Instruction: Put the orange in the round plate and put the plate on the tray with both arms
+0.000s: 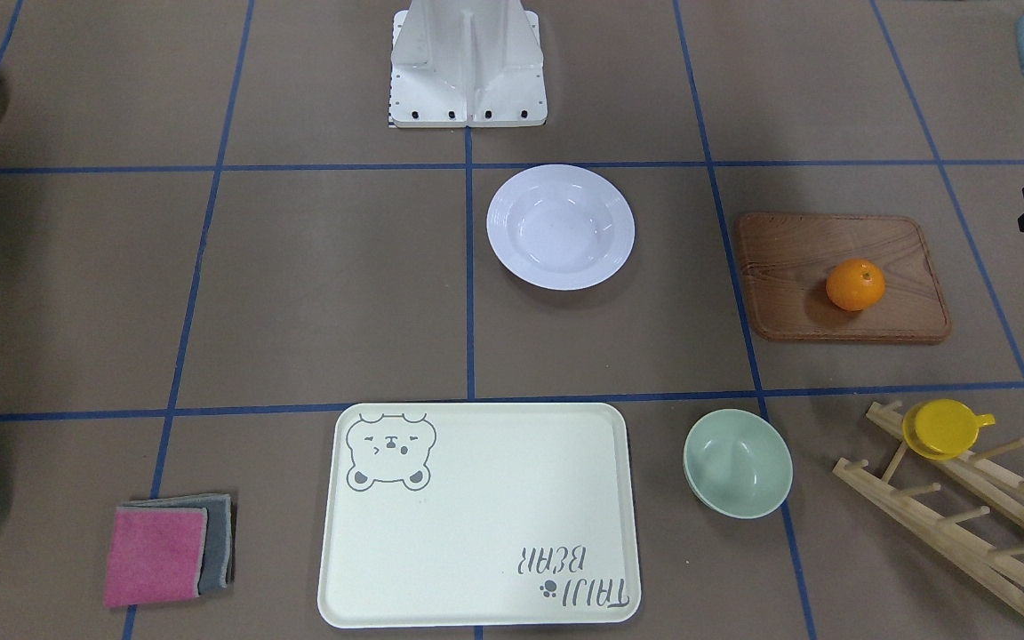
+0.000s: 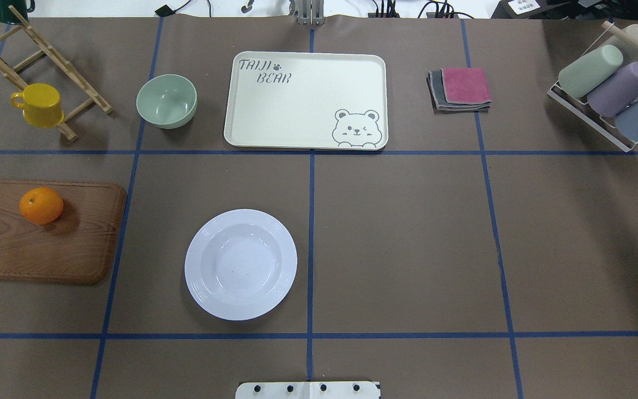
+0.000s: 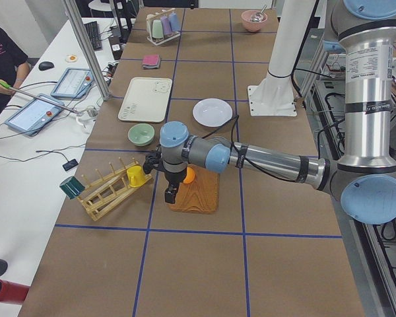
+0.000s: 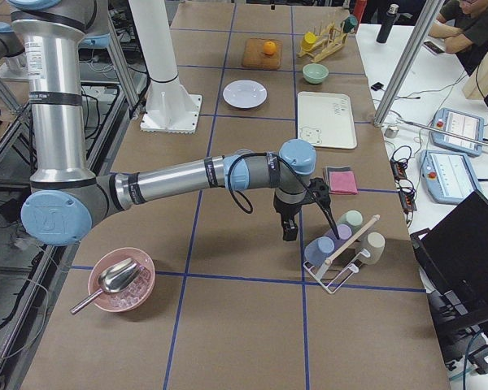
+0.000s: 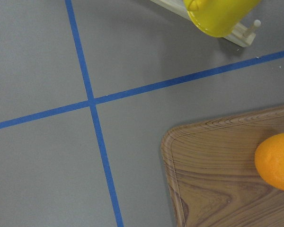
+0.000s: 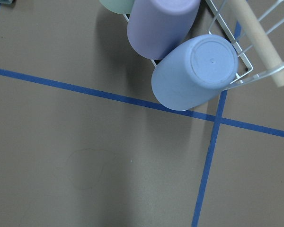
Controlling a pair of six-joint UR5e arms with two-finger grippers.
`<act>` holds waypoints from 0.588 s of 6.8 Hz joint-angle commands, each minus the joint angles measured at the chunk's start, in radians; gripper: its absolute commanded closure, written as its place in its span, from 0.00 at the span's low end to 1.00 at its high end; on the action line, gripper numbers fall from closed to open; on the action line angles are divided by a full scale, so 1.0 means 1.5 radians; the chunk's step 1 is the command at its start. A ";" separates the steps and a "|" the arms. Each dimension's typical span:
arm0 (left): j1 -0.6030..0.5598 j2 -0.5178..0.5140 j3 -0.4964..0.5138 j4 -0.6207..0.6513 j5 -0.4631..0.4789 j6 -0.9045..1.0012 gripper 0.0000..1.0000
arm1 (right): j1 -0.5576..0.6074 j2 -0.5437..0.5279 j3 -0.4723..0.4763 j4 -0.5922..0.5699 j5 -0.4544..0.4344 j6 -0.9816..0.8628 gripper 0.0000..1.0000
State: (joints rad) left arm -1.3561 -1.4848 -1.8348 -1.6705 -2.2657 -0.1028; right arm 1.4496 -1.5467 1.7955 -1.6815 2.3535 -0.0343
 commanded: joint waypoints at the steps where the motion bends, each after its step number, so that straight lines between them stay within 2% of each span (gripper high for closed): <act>1: 0.000 0.000 0.000 0.000 0.000 0.000 0.02 | -0.007 0.000 0.001 0.040 0.010 0.001 0.00; 2: 0.000 0.000 -0.001 0.000 -0.001 -0.003 0.02 | -0.020 0.000 -0.005 0.089 0.053 0.003 0.00; 3: 0.002 -0.003 -0.011 -0.001 -0.001 -0.079 0.02 | -0.027 -0.001 0.004 0.109 0.093 0.038 0.00; 4: 0.003 -0.005 -0.014 -0.016 -0.001 -0.106 0.02 | -0.058 0.003 0.012 0.113 0.127 0.185 0.00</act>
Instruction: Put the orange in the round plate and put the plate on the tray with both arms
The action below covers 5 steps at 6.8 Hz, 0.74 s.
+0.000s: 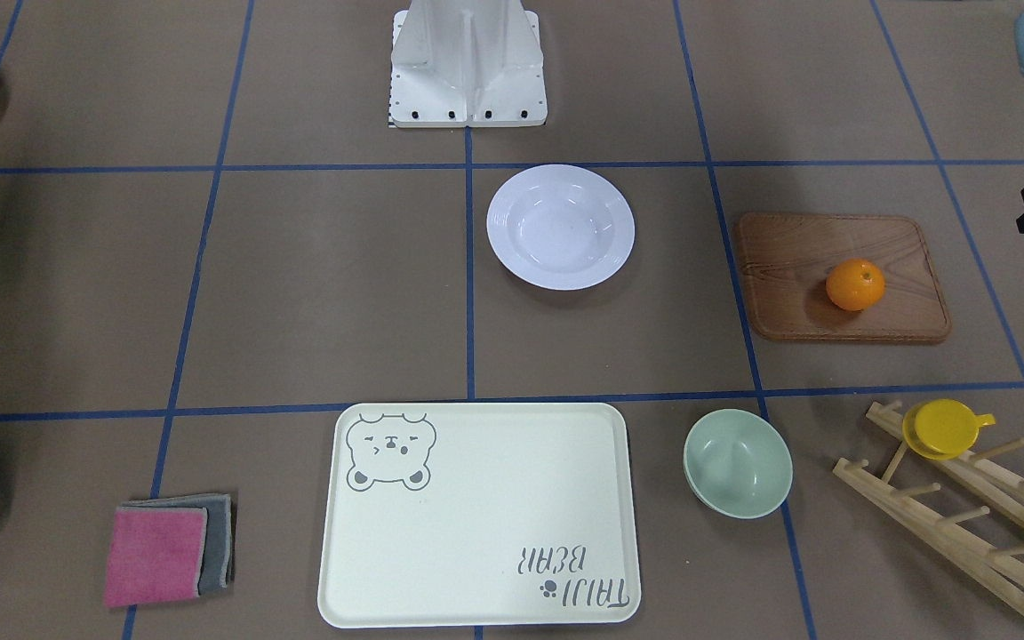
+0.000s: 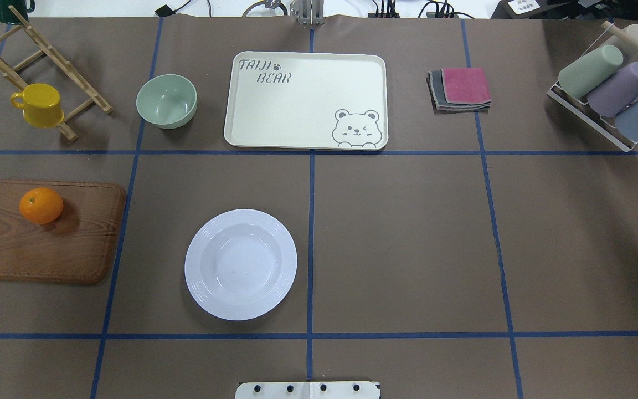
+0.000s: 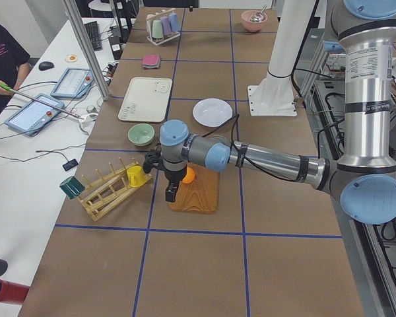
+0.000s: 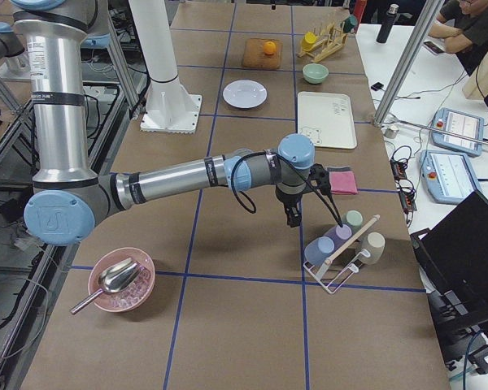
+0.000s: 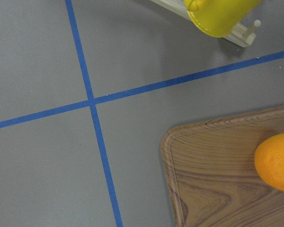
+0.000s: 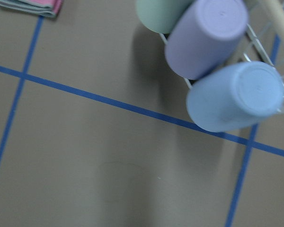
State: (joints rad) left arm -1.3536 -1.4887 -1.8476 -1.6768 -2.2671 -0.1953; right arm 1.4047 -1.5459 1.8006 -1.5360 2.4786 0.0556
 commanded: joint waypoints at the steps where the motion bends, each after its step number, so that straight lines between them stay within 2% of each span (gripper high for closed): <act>1: 0.004 -0.004 -0.005 -0.021 0.000 -0.057 0.02 | -0.063 0.025 0.011 0.085 0.089 0.283 0.00; 2: 0.010 -0.010 -0.006 -0.027 -0.001 -0.094 0.02 | -0.105 0.025 0.002 0.236 0.094 0.388 0.00; 3: 0.026 -0.011 -0.004 -0.048 0.000 -0.132 0.02 | -0.157 0.026 0.001 0.337 0.091 0.522 0.00; 4: 0.054 -0.015 -0.004 -0.072 0.001 -0.192 0.02 | -0.202 0.029 0.000 0.429 0.064 0.616 0.00; 5: 0.085 -0.015 -0.002 -0.103 0.004 -0.260 0.01 | -0.236 0.030 -0.002 0.490 0.034 0.703 0.00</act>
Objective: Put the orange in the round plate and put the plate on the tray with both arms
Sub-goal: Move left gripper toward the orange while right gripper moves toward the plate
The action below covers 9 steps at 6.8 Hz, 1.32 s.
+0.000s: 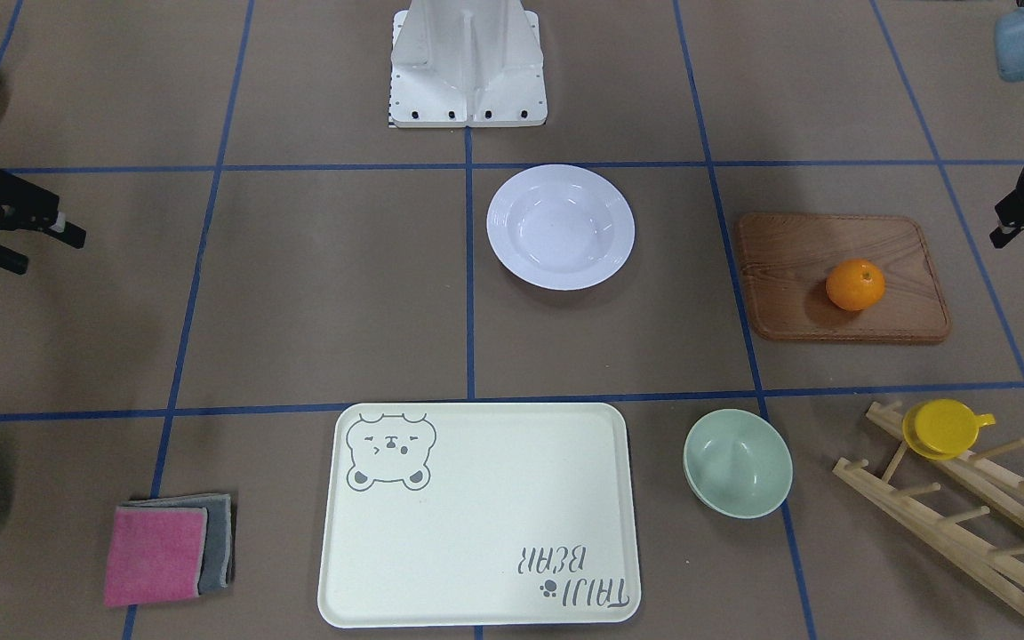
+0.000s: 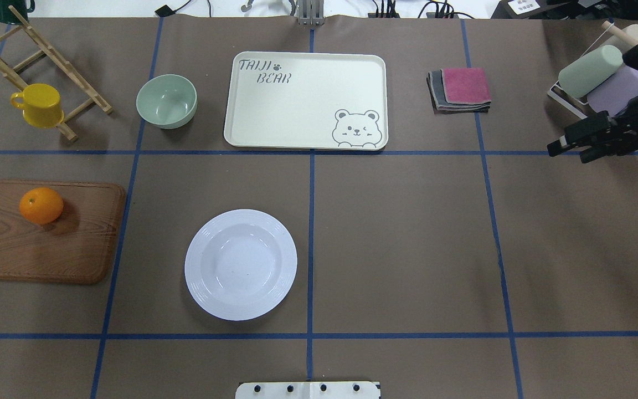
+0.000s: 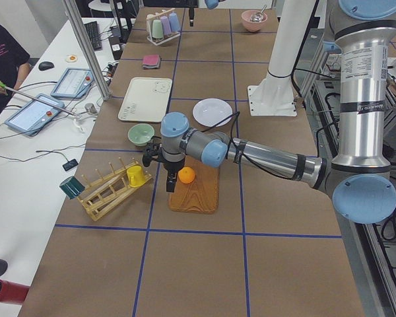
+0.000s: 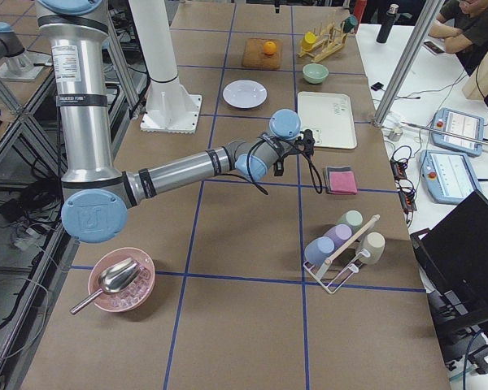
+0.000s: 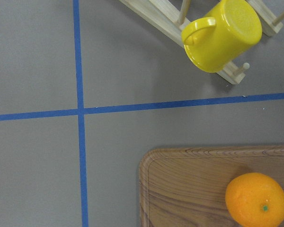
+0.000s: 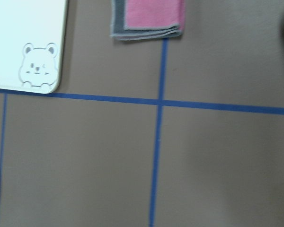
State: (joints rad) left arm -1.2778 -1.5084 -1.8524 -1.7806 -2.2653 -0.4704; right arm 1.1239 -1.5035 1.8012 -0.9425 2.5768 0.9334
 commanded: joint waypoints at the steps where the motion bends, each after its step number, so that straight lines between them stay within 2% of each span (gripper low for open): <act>1: 0.069 -0.004 0.003 -0.057 0.009 -0.133 0.01 | -0.092 0.015 -0.003 0.165 -0.060 0.214 0.00; 2: 0.093 -0.017 0.004 -0.062 0.013 -0.170 0.01 | -0.148 0.036 -0.001 0.258 -0.109 0.372 0.00; 3: 0.113 -0.019 0.004 -0.063 0.026 -0.193 0.01 | -0.228 0.053 -0.001 0.344 -0.208 0.476 0.00; 4: 0.146 -0.042 0.008 -0.063 0.053 -0.226 0.01 | -0.309 0.055 0.003 0.371 -0.299 0.499 0.00; 5: 0.173 -0.044 0.012 -0.065 0.076 -0.238 0.01 | -0.349 0.059 0.010 0.372 -0.340 0.523 0.00; 7: 0.185 -0.048 0.037 -0.076 0.082 -0.240 0.02 | -0.388 0.080 0.012 0.373 -0.391 0.538 0.00; 9: 0.207 -0.069 0.116 -0.173 0.083 -0.296 0.02 | -0.433 0.080 0.018 0.372 -0.450 0.538 0.00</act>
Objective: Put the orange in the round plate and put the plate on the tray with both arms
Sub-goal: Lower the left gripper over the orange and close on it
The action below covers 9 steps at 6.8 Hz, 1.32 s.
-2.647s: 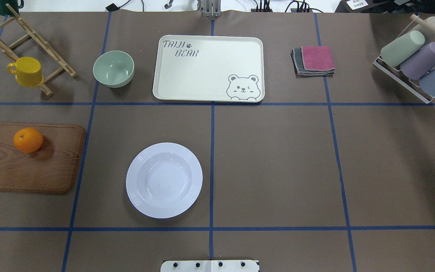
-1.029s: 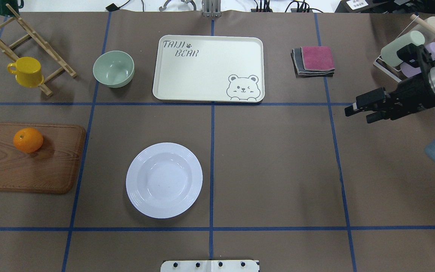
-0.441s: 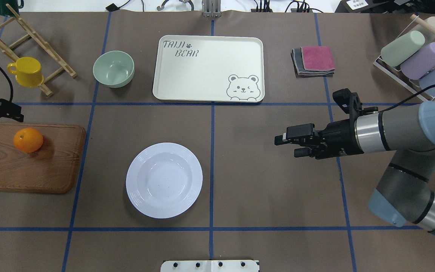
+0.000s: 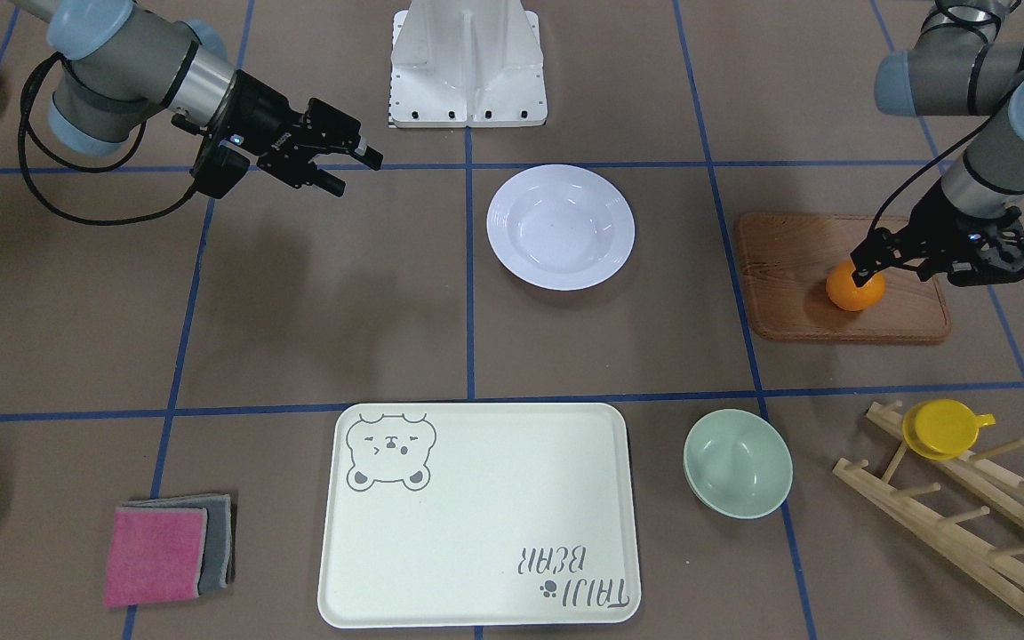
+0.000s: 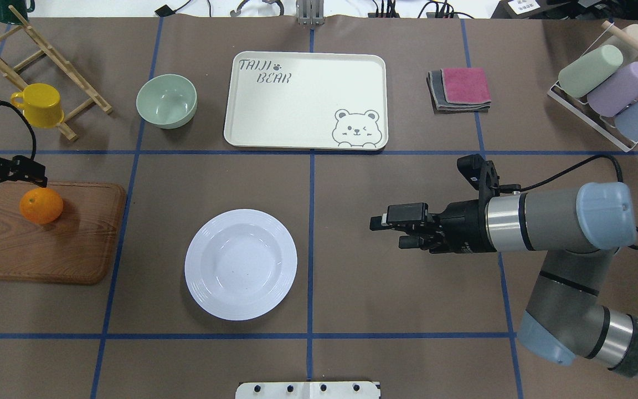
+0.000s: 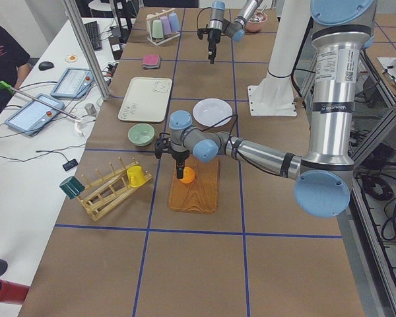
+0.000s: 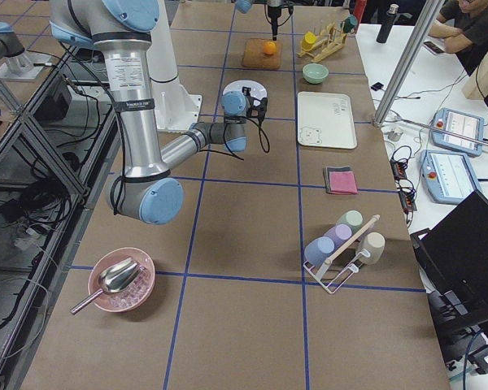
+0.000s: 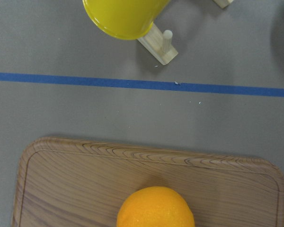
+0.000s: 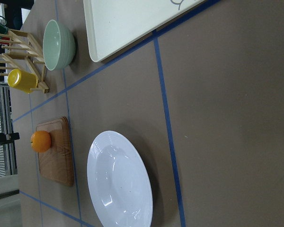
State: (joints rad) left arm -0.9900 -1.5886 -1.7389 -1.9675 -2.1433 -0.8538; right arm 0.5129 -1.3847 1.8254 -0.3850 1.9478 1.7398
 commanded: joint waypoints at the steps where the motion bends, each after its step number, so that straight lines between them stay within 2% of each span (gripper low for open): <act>1: 0.032 -0.021 0.046 -0.051 0.003 -0.060 0.02 | -0.032 0.001 0.002 0.000 -0.039 0.000 0.00; 6: 0.035 -0.020 0.057 -0.052 0.003 -0.052 0.02 | -0.052 0.001 0.002 0.000 -0.066 -0.001 0.00; 9: 0.032 -0.013 0.022 -0.045 -0.007 -0.052 0.02 | -0.085 0.001 0.001 0.000 -0.110 -0.004 0.00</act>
State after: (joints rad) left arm -0.9394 -1.6166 -1.6790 -2.0403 -2.1475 -0.9309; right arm 0.4014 -1.3836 1.8272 -0.3850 1.8046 1.7362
